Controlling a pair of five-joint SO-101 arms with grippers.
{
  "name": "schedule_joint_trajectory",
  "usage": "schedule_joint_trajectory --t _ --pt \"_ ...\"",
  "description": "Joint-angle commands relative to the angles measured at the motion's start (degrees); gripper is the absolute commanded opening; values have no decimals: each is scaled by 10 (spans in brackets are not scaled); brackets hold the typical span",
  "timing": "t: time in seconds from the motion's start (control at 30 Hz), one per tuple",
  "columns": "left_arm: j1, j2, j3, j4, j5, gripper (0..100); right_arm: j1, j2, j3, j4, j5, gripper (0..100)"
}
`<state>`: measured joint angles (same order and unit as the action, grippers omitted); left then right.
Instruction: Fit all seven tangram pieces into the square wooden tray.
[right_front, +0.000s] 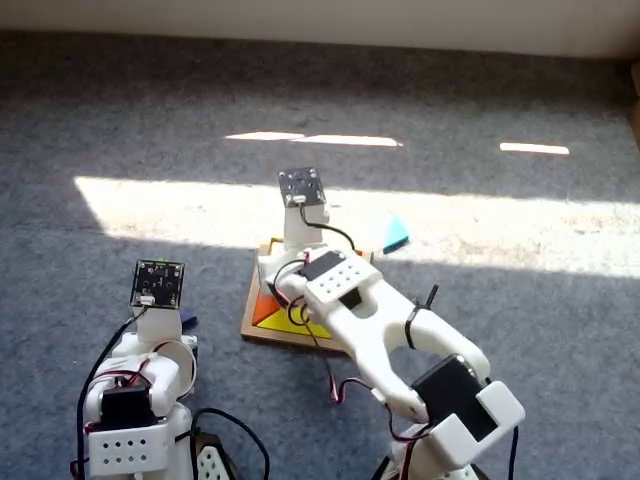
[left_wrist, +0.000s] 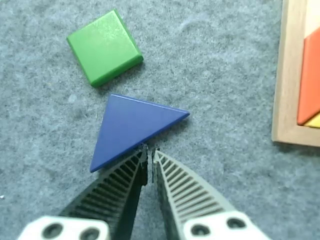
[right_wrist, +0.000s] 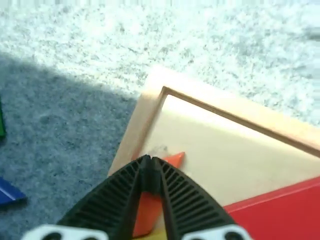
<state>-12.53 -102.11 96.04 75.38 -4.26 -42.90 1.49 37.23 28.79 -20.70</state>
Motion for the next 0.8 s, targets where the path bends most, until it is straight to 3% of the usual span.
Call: schedule_joint_trajectory --t 0.0,0.2,0.43,0.63,0.77 --pt "-7 -23 11 4 -4 43 -32 -28 18 -13 5 5" --pt "-7 -23 11 4 -4 43 -60 -33 41 -7 5 5" --pt "-7 -23 11 4 -4 43 -44 -42 -12 109 5 5" --pt "-7 -23 11 4 -4 43 -5 -76 -50 102 3 5" --pt "-7 -23 11 4 -4 43 0 -75 -43 -5 4 5"
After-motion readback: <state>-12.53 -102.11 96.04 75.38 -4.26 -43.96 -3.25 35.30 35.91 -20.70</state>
